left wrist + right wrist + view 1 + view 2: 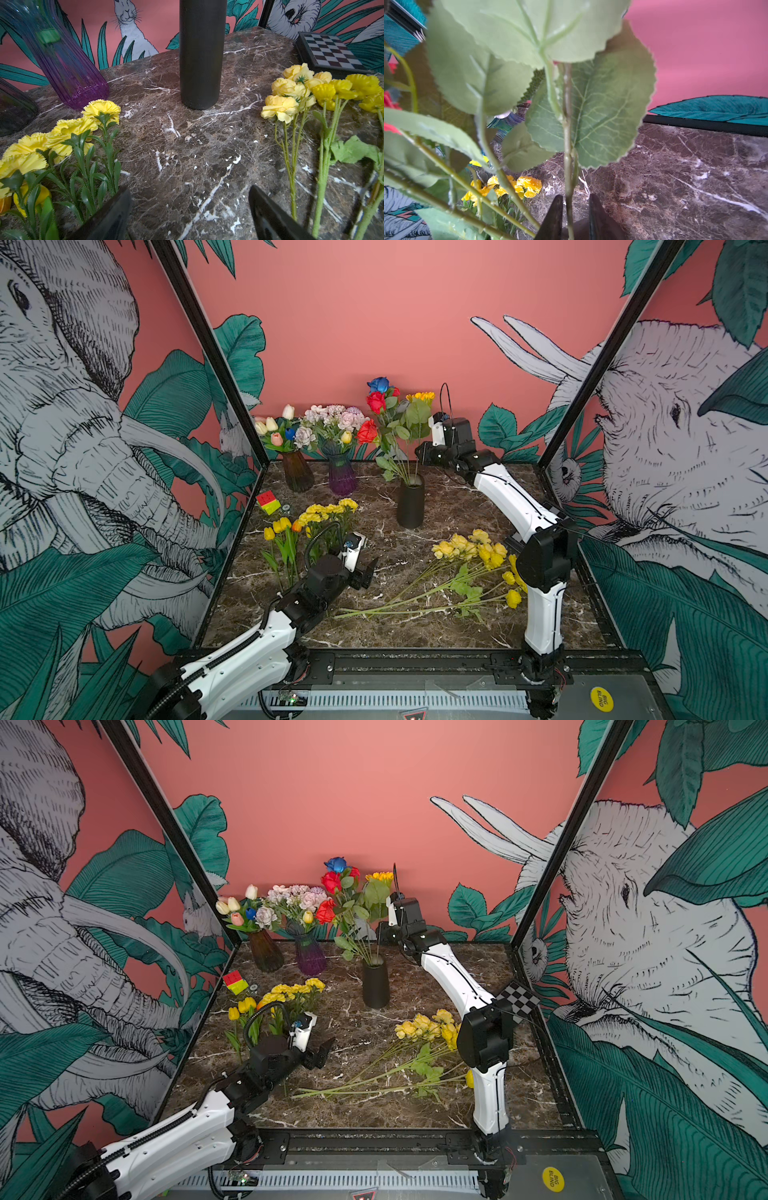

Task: Pick out yellow flowers from the vase
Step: Pick up the flower from the vase.

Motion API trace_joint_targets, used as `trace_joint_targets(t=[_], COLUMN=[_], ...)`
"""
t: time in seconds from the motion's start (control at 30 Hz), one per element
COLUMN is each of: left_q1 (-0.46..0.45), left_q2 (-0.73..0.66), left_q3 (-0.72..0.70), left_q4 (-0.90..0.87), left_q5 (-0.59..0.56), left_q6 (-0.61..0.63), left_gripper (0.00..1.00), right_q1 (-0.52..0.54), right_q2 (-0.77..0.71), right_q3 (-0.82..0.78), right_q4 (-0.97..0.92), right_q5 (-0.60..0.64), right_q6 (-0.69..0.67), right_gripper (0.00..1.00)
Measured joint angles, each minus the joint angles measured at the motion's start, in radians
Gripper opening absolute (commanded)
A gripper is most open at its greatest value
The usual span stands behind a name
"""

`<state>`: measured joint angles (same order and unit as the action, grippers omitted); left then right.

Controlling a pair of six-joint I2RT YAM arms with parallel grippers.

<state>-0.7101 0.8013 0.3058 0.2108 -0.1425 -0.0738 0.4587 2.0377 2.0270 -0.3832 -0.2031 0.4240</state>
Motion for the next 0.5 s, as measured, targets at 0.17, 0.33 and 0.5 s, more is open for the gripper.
trace_joint_targets(t=[0.17,0.33,0.5], left_q1=[0.0,0.0,0.0], left_q2=[-0.001,-0.001,-0.006], left_q3=[0.0,0.0,0.0], left_q4=[0.0,-0.001,-0.003], left_q5=[0.0,-0.001,-0.002], left_q6=[0.0,0.0,0.0], left_gripper=[0.9,0.9,0.9], right_q1=[0.0,0.0,-0.002], right_q2=[0.029,0.03,0.03], right_q3=[0.037,0.052,0.056], right_q4=[-0.007,-0.022,-0.028], right_q5=[0.0,0.0,0.0], right_q6=[0.003,0.009,0.017], right_gripper=[0.14,0.07,0.01])
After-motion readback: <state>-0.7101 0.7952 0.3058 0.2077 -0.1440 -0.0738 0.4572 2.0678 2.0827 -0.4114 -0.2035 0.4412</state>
